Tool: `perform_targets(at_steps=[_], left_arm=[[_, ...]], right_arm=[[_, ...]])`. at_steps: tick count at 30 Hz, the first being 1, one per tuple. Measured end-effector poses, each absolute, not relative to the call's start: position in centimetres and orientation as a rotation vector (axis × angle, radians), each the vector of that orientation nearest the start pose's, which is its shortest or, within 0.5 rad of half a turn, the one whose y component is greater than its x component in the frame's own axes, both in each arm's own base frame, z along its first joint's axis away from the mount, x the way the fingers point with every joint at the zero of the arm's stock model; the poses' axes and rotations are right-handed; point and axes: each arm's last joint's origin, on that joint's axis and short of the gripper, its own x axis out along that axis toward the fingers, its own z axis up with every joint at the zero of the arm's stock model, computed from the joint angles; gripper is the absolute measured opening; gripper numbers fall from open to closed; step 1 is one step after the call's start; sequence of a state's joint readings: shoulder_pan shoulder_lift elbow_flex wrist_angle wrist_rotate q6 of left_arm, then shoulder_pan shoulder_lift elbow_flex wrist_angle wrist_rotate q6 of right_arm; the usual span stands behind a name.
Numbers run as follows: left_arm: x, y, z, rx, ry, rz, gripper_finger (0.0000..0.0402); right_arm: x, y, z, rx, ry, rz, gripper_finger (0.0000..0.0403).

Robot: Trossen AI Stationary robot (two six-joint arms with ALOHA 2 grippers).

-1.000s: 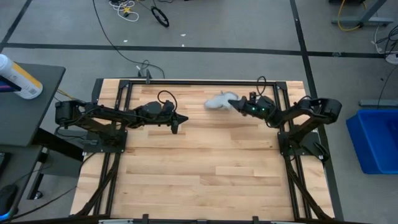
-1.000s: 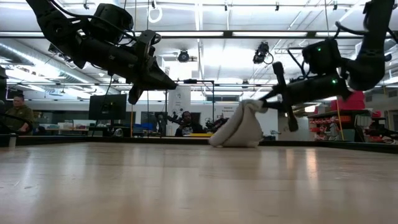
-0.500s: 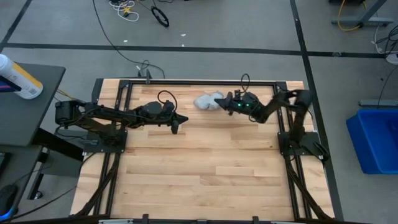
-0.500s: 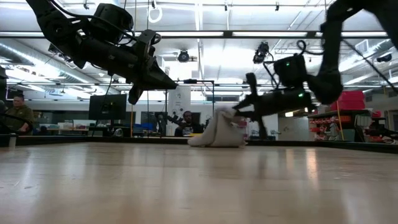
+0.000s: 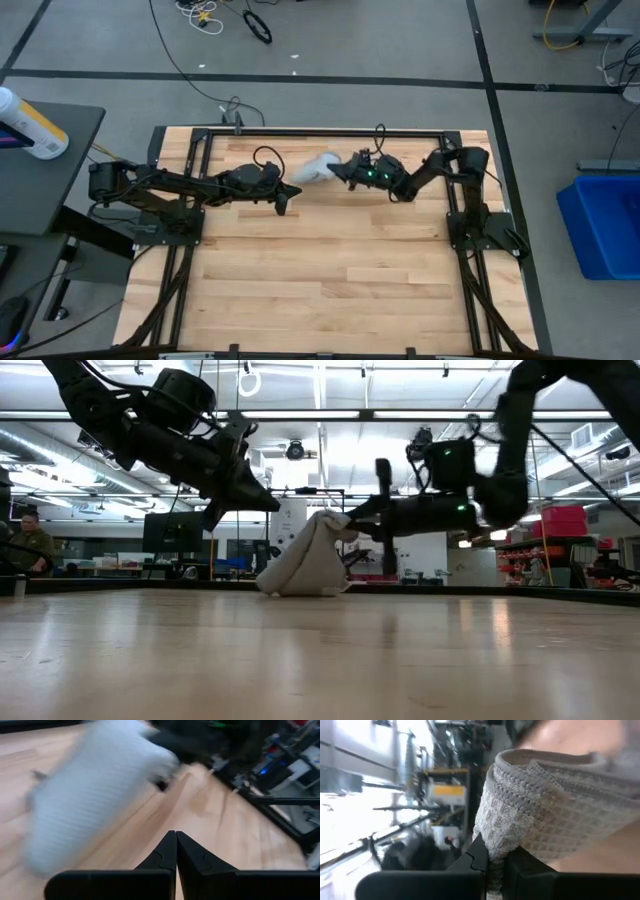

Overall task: Fold microfiber towels
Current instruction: Fold the gray microfiber cloth

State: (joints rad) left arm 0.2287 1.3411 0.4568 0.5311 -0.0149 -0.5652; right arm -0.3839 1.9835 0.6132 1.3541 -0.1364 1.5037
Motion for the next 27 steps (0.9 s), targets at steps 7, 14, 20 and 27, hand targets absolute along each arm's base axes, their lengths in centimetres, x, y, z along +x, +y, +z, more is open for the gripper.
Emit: perform_targets(at_steps=[7,14,20,27], left_arm=[[24.1,5.6,16.5,-0.616,0.395,0.352,0.0004],[24.3,4.8,16.4,-0.608,0.487,0.153,0.0003],[26.2,3.0,17.8,-0.443,0.616,-0.03,0.0002],[30.7,2.6,15.9,-0.316,0.906,-0.127,0.0001]], right_arm=[[25.9,-4.8,10.6,1.573,0.011,-0.257,0.0018],[21.3,0.1,9.3,1.642,0.192,-0.303,0.0018],[20.7,1.9,9.2,1.638,0.231,-0.303,0.0018],[20.6,2.4,9.2,1.63,0.232,-0.309,0.0018]])
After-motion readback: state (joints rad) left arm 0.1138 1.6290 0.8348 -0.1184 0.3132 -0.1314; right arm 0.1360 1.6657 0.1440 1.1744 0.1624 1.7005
